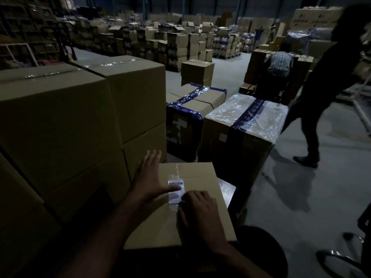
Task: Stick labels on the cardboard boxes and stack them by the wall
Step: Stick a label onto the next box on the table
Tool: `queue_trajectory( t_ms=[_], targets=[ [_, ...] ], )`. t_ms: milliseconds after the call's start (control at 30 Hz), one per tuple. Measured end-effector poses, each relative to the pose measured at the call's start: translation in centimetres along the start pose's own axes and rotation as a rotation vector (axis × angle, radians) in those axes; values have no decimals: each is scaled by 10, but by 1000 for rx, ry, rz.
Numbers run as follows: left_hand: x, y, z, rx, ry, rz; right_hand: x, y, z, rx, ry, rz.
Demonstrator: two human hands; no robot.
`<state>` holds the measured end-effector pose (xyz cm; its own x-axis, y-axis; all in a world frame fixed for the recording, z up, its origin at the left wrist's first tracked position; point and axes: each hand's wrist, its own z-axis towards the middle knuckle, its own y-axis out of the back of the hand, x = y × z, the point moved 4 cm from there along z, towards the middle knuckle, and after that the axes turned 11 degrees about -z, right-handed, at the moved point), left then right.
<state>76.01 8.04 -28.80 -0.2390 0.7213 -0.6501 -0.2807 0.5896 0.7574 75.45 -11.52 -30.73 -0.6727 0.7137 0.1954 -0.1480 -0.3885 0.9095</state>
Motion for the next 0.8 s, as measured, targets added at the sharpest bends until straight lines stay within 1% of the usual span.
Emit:
queue_trajectory(
  t_ms=[67,133,233,333,367,433,533,600,700,733,800],
  targets=[
    [3,-6,9,144,-12,95,1,0,1,-11,51,-45],
    [7,-10,13,195,-14,173,-1,1,3,-9,92,-54],
    [11,-7,13,187,21,258,-14,2,15,10,174,-62],
    [19,-1,5,172,95,253,-37,2,35,140,272,-41],
    [20,0,-2,142,124,245,-43,2,41,188,303,-29],
    [20,-2,-22,28,179,239,-50,3,50,242,328,-13],
    [17,-7,-49,-133,220,228,-46,4,56,199,268,49],
    [19,-9,-58,-169,241,198,-35,1,53,156,179,74],
    [21,-11,-63,-224,247,206,-17,-5,41,79,-20,162],
    [21,-11,-65,-244,246,210,-12,-7,38,56,-46,183],
    [21,-11,-67,-273,244,225,-5,-12,35,44,-34,199]
  ],
)
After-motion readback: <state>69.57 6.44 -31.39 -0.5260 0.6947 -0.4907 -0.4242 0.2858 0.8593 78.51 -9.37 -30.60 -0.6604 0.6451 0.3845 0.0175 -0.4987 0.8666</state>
